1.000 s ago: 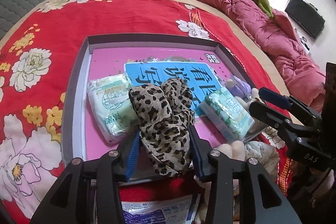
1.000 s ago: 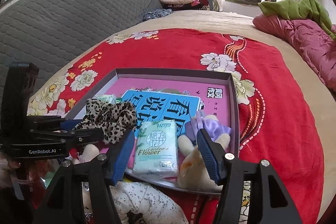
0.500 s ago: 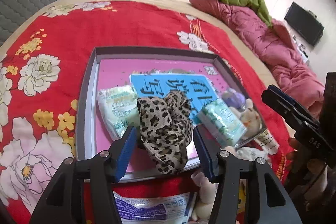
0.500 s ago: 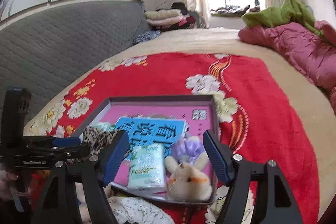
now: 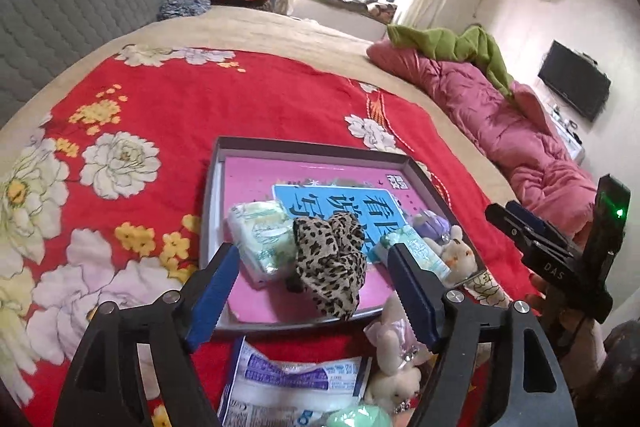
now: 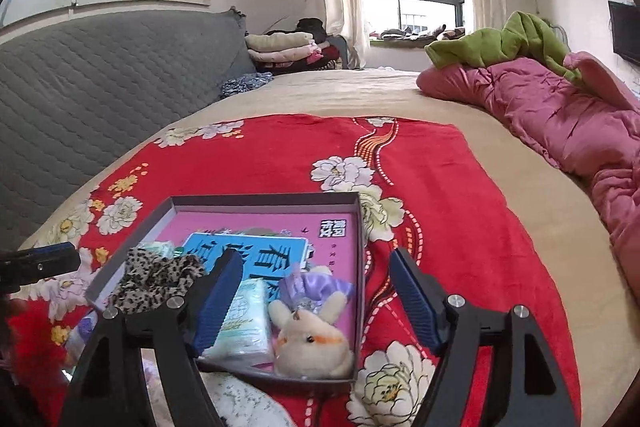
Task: Organize soft objects
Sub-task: 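Withdraw both open tools from the box back toward the pile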
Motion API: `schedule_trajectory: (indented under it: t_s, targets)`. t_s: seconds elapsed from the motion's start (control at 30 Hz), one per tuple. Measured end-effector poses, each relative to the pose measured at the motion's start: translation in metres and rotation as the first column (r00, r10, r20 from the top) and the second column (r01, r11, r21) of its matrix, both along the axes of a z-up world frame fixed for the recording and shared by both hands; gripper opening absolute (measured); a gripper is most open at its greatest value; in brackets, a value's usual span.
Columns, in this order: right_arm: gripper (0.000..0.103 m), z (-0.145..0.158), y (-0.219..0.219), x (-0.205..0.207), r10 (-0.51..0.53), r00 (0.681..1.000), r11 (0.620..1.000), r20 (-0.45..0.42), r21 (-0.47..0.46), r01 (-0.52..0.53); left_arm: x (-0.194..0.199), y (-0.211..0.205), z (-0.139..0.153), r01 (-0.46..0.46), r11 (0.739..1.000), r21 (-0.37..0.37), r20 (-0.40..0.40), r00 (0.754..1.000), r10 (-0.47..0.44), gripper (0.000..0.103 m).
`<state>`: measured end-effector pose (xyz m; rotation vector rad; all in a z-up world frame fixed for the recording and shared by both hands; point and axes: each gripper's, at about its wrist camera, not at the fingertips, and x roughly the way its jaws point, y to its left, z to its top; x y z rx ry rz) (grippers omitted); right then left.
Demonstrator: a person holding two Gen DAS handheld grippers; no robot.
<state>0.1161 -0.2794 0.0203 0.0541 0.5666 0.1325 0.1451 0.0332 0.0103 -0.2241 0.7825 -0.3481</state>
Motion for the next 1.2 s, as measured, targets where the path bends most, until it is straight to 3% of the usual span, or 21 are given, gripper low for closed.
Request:
schedule_trajectory:
  t_s: [0.23,0.6,1.2]
  targets:
    - [0.075,0.008,0.007,-0.017,-0.017,1.0,1.0,0.019,-0.001,0.017,-0.025,0.012,0.002,-0.037,0.999,-0.038,-0.005,0.999,0.037,0.078]
    - [0.075,0.02,0.014,-0.047,-0.005,0.999,0.999,0.054,-0.033,0.007,-0.07,0.017,0.014,-0.068,0.998,-0.008,0.031,0.997,0.069,0.078]
    - [0.075,0.034,0.022,-0.089,0.003,0.999,1.0,0.048,0.015,-0.004,-0.113,0.027,0.029,-0.097,0.995,-0.019,0.046,0.994,0.097,0.078]
